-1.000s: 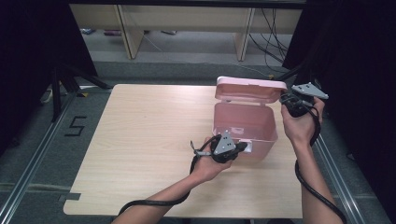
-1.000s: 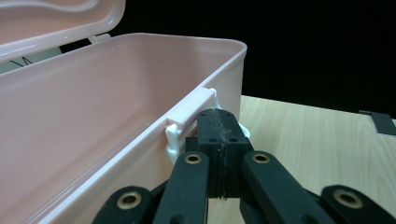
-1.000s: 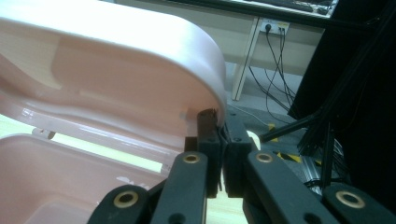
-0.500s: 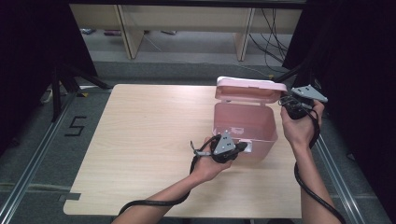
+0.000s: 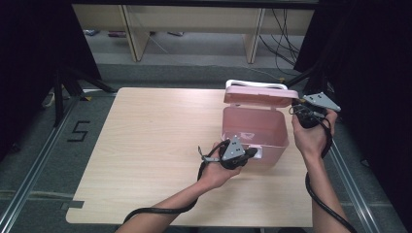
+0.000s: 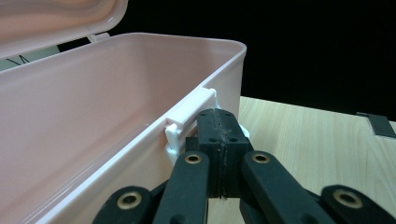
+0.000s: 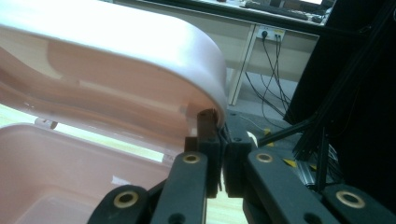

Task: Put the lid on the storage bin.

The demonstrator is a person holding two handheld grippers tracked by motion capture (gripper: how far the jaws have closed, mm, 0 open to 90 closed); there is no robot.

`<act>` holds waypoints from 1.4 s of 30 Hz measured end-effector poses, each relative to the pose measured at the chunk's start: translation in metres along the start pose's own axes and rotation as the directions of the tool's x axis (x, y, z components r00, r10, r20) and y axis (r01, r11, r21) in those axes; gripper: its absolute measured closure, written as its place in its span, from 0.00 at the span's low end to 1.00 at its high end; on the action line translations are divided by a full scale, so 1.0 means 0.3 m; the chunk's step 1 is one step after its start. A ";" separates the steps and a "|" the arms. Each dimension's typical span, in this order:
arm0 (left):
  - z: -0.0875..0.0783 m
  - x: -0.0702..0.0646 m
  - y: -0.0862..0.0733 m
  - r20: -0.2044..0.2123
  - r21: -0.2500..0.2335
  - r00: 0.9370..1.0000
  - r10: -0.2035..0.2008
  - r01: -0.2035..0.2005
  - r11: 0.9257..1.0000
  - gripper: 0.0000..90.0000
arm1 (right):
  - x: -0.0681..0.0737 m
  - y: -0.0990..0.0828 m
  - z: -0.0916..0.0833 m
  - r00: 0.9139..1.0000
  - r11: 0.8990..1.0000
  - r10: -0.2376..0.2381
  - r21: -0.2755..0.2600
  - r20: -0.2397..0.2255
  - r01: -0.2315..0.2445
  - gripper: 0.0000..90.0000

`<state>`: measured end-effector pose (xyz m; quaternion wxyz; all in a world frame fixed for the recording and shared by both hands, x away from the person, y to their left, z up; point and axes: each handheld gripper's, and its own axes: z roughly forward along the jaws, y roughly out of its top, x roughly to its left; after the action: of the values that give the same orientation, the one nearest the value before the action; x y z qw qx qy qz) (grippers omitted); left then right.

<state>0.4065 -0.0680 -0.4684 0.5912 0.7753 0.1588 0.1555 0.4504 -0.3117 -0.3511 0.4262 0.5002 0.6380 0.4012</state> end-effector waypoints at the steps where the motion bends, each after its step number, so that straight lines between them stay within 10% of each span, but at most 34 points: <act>1: 0.000 -0.002 0.000 -0.003 0.001 1.000 -0.003 0.003 1.000 1.00 | 0.000 -0.001 0.001 1.000 1.000 -0.007 -0.005 -0.001 0.007 0.99; 42: 0.002 -0.004 0.002 -0.002 0.007 1.000 -0.027 0.027 1.000 0.99 | 0.018 -0.053 -0.029 0.999 0.999 -0.029 -0.034 0.014 0.030 0.99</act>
<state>0.4056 -0.0691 -0.4679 0.5903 0.7751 0.1702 0.1478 0.4368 -0.3100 -0.3642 0.4448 0.4862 0.6355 0.4023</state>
